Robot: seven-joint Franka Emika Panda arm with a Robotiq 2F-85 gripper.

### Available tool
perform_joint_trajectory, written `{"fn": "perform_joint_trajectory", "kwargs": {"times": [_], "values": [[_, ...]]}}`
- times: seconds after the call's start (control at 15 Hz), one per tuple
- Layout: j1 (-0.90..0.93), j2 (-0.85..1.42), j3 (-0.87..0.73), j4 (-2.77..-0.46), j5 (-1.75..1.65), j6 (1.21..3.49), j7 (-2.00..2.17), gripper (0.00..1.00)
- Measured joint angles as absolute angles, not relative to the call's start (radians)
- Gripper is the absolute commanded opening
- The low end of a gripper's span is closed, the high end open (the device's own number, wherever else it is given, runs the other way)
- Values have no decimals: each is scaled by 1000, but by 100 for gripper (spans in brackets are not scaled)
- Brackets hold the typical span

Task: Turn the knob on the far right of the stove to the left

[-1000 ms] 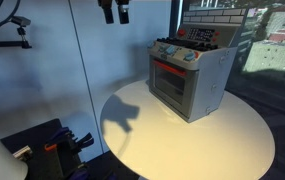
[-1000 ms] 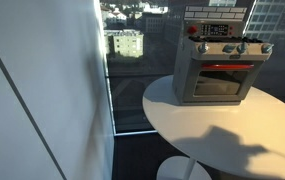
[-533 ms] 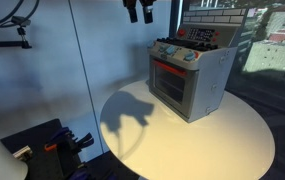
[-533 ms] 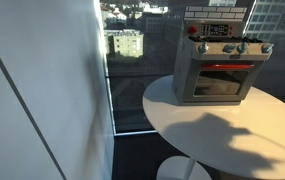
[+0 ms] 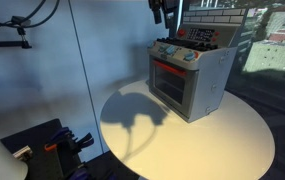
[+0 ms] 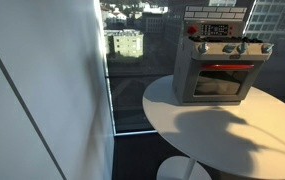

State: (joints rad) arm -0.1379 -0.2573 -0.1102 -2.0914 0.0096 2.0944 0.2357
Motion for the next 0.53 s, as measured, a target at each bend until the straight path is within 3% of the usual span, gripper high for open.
{"fn": "perform_joint_trajectory", "kwargs": {"times": [0.53], "values": [[-148, -215, -109, -2081, 10, 2144, 292, 100]]}}
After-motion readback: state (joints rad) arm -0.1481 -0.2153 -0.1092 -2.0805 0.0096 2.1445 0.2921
